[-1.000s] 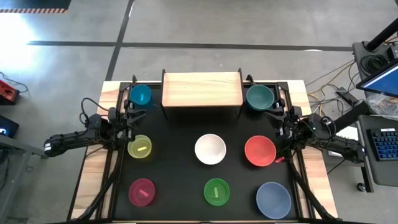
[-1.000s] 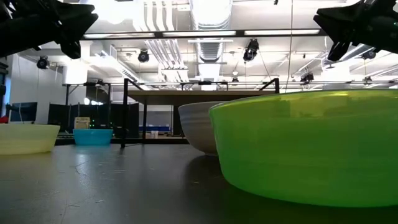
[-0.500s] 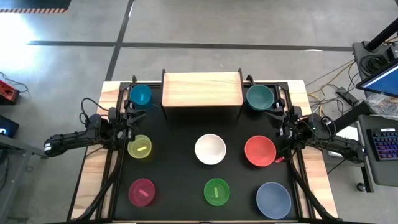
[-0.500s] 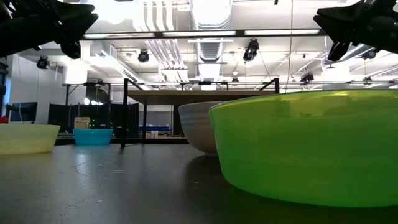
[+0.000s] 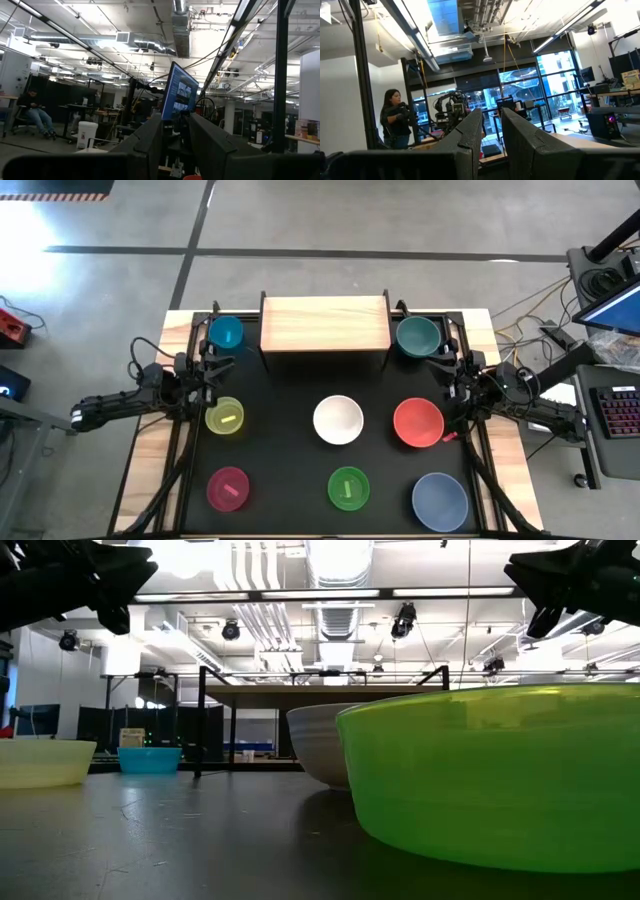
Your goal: Place and stack bowls onto a shelf
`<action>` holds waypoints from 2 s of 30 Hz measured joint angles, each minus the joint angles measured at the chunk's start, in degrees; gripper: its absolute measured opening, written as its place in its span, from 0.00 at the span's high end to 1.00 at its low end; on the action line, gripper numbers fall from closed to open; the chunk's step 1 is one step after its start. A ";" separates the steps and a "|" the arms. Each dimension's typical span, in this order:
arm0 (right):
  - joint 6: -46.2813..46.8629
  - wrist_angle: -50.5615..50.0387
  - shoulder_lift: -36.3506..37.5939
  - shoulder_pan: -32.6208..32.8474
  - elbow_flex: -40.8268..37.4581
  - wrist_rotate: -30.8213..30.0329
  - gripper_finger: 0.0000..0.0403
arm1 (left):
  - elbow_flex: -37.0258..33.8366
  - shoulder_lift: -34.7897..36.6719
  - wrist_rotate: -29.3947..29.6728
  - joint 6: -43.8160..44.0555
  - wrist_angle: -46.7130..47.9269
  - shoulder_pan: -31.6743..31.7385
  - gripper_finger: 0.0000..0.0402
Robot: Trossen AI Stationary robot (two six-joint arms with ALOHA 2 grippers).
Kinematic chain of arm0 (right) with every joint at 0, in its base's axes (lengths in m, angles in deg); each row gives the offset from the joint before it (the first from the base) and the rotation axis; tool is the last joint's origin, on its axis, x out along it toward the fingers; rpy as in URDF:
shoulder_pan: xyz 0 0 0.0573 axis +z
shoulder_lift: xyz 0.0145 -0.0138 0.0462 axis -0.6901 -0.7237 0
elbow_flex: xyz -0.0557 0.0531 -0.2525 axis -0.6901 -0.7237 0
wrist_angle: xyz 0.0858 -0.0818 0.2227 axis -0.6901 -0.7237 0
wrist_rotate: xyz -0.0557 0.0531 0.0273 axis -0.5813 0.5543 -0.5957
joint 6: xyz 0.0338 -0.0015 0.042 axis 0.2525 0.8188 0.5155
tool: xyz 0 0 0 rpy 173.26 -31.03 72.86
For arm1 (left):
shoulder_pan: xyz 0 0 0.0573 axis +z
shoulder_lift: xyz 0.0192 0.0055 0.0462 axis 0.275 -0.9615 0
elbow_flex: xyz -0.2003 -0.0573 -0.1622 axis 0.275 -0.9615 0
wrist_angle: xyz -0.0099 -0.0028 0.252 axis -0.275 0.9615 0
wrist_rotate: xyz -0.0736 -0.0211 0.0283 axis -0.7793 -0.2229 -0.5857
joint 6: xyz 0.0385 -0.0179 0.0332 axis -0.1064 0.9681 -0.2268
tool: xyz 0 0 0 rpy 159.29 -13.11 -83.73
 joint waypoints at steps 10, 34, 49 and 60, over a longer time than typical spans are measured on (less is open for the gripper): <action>0.00 0.00 -0.01 -0.02 0.00 0.02 0.84 | 0.00 0.01 -0.01 0.00 0.02 0.00 0.79; 0.00 0.00 -0.02 -0.02 0.00 0.00 0.84 | 0.00 0.01 0.01 0.00 0.00 0.00 0.79; 0.00 0.00 0.00 -0.01 0.00 0.00 0.84 | 0.00 0.01 0.49 -0.26 -0.03 -0.01 0.79; 0.00 0.00 -0.02 -0.02 0.00 0.01 0.84 | 0.00 0.01 5.96 3.19 -0.36 -0.01 0.79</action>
